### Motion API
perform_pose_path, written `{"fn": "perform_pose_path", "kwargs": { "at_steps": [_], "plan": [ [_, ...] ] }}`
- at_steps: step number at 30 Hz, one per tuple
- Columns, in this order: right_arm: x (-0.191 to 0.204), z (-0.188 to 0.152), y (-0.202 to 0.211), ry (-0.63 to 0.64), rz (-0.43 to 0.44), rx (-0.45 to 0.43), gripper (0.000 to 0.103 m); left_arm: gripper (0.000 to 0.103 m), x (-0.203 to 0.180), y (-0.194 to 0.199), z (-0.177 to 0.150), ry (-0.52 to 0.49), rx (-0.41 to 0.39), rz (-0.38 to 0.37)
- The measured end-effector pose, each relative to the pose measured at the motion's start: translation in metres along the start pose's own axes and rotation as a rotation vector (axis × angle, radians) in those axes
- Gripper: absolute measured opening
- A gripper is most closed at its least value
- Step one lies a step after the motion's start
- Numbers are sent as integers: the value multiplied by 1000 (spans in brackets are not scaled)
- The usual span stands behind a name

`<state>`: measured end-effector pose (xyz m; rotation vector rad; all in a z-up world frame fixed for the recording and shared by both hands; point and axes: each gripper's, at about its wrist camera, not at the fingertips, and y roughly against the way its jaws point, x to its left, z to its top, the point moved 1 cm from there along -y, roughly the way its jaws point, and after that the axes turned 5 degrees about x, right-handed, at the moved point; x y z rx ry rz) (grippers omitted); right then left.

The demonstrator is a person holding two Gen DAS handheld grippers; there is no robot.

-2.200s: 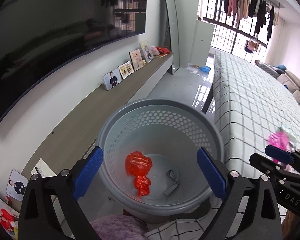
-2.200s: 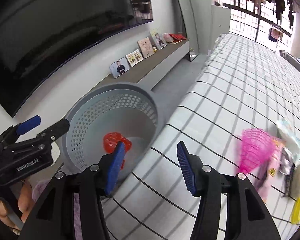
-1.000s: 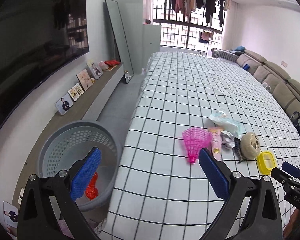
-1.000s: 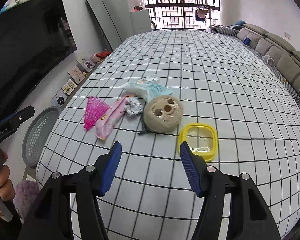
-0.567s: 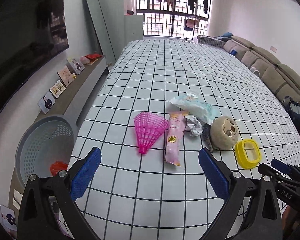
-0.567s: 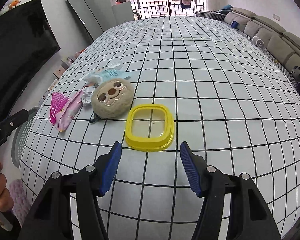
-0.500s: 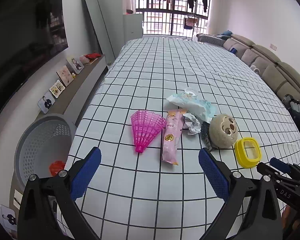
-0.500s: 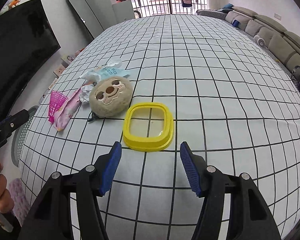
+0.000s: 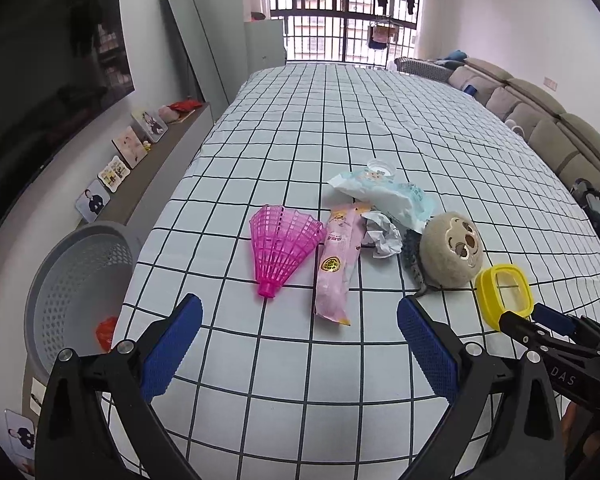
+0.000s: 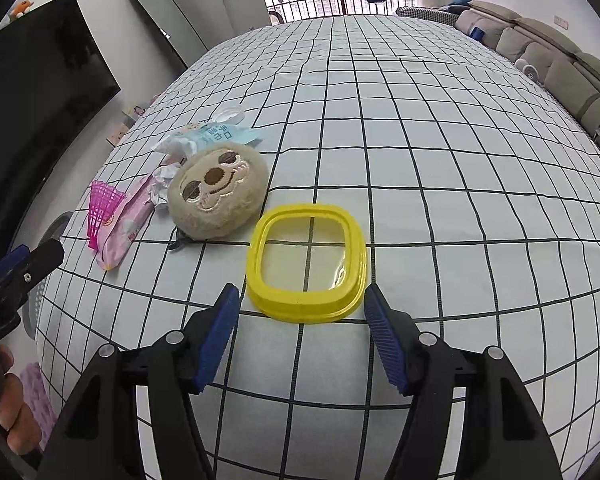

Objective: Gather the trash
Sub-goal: 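Grasp the yellow plastic lid with the right gripper and lift it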

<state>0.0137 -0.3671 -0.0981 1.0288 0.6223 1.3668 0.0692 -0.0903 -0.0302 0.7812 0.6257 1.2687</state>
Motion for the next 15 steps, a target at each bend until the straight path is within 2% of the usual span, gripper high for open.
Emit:
{"fn": "perform_pose_path", "kwargs": {
  "at_steps": [15],
  "plan": [
    [5, 14, -12, -18, -38, 5, 66, 96, -2, -3, -3, -1, 7, -16]
  ]
}}
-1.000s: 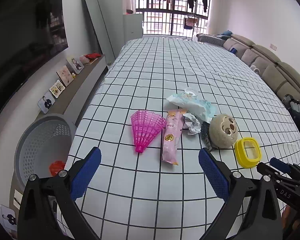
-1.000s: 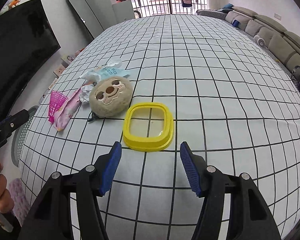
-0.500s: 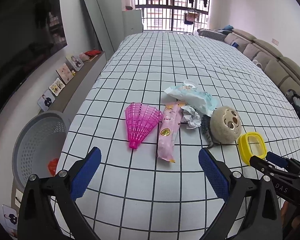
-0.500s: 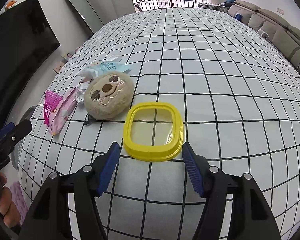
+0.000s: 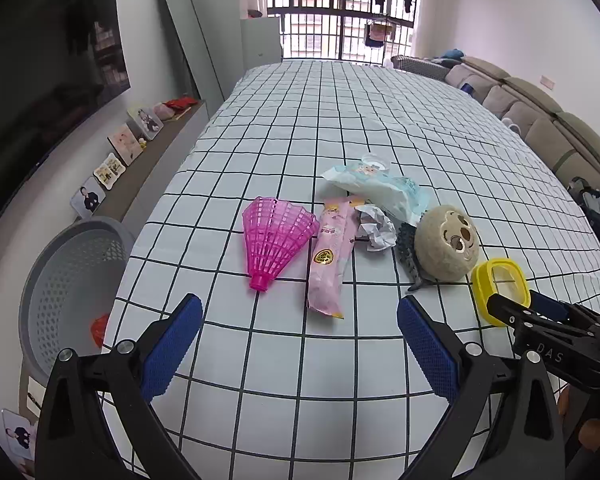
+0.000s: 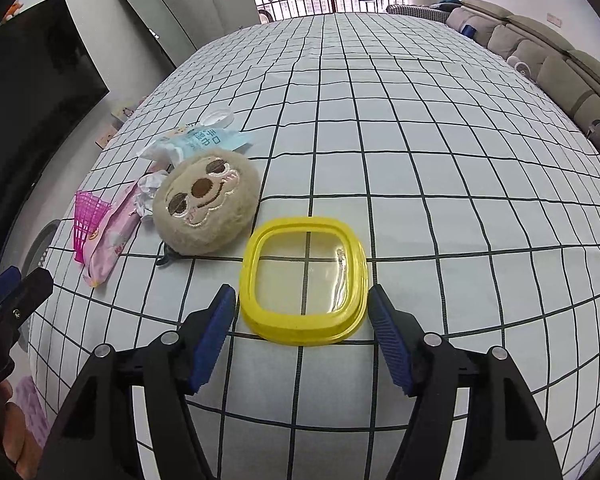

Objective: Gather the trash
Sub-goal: 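Grasp the yellow plastic lid with the right gripper and lift it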

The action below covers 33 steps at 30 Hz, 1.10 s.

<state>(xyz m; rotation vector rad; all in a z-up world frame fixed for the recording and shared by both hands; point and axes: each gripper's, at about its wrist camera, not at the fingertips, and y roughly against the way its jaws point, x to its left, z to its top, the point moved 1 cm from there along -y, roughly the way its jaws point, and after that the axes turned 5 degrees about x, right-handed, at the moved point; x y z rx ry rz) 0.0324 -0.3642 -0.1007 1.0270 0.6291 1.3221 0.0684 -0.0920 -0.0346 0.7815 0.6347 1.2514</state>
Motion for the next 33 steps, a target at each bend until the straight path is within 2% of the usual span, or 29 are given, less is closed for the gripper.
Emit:
{"fn": "perform_pose_path", "kwargs": {
  "at_steps": [21, 27, 33],
  "plan": [
    [12, 4, -14, 47, -68, -34, 69, 96, -2, 0, -2, -3, 5, -11],
    [7, 3, -9, 35, -45, -47, 67, 96, -5, -1, -3, -10, 8, -17],
    [-7, 3, 9, 11, -57, -86, 67, 96, -17, -5, -4, -38, 19, -35]
  ]
}}
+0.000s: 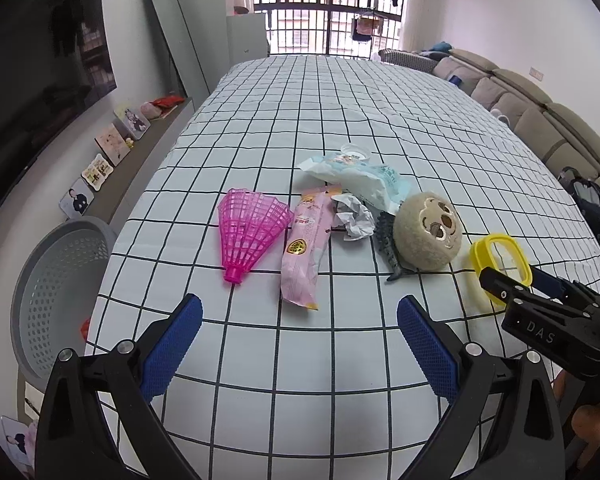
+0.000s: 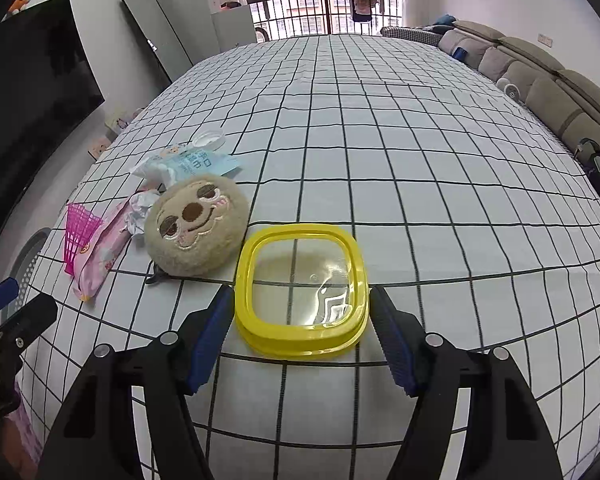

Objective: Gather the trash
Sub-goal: 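Grasp the yellow plastic lid with the right gripper and lift it, then grasp the plush sloth face with the left gripper while the right gripper holds the lid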

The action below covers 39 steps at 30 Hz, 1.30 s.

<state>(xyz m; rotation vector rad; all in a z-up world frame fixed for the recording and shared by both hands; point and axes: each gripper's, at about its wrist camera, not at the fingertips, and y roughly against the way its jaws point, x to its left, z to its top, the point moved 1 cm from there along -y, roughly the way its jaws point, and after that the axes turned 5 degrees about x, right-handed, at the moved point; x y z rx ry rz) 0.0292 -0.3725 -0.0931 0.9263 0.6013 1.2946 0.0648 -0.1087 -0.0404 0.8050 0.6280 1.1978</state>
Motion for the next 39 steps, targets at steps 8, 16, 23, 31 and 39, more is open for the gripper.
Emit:
{"fn": "perform_pose_path", "kwargs": {
  "at_steps": [8, 16, 23, 31, 39],
  "plan": [
    [-44, -2, 15, -61, -53, -18, 67, 96, -23, -4, 2, -45, 10, -36],
    [-76, 3, 14, -101, -57, -33, 67, 96, -46, -15, 8, -73, 28, -42],
    [-91, 13, 8, -111, -26, -47, 67, 96, -66, -16, 17, -100, 15, -46],
    [-99, 20, 2, -136, 14, -57, 67, 96, -81, -21, 27, -105, 17, -48],
    [-102, 18, -2, -140, 35, -50, 67, 96, -94, -32, 39, -120, 18, -36]
  ]
}}
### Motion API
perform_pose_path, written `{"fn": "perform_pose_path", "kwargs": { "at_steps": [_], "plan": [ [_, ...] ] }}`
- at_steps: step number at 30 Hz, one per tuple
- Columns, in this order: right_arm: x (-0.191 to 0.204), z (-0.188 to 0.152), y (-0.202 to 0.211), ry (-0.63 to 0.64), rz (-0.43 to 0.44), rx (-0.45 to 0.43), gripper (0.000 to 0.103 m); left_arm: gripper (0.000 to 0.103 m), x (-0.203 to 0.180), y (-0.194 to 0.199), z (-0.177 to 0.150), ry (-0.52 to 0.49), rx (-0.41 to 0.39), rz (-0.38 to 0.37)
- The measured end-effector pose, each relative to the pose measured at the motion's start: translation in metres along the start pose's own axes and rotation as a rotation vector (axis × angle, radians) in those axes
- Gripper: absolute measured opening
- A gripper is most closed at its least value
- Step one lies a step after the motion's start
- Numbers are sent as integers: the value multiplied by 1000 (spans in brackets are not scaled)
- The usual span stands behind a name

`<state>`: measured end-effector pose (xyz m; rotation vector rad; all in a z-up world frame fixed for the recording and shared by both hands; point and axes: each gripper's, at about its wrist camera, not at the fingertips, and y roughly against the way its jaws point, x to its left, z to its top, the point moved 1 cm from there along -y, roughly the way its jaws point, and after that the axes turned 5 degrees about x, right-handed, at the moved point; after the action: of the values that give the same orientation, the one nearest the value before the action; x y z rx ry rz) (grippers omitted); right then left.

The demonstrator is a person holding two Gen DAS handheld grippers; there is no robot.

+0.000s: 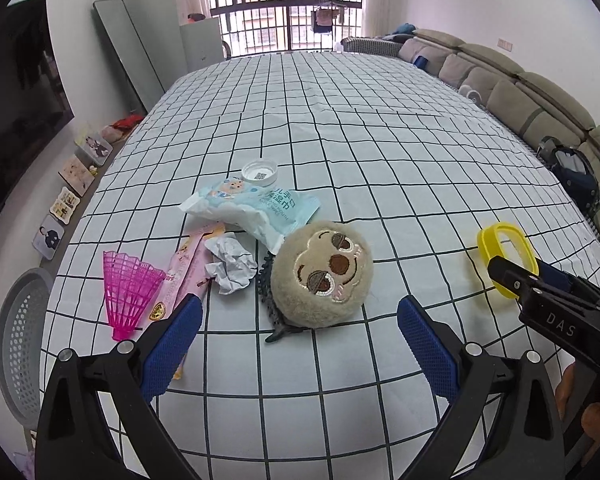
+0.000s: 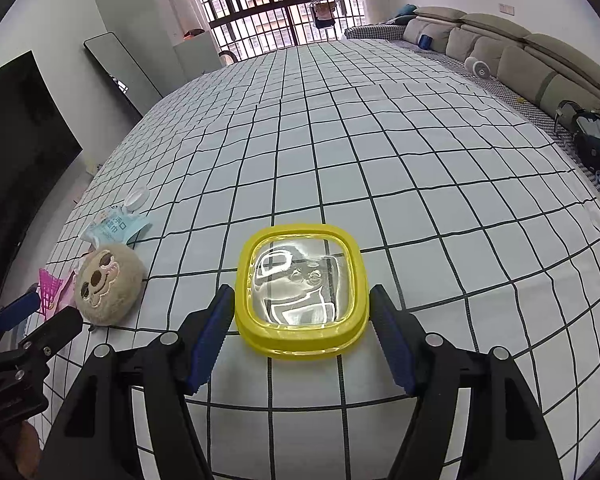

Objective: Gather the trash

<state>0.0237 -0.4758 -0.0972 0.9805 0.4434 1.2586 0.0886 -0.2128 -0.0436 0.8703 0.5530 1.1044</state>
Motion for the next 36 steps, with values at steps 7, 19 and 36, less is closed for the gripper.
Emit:
{"fn": "perform_pose_path", "kwargs": {
  "at_steps": [7, 19, 36],
  "plan": [
    [-5, -2, 4, -11, 25, -12, 67, 96, -7, -22, 7, -17, 38, 12],
    [-9, -3, 5, -22, 64, -17, 67, 73, -19, -46, 10, -48, 80, 38],
    [0, -7, 4, -2, 62, -4, 67, 59, -3, -6, 1, -10, 19, 0]
  ]
}}
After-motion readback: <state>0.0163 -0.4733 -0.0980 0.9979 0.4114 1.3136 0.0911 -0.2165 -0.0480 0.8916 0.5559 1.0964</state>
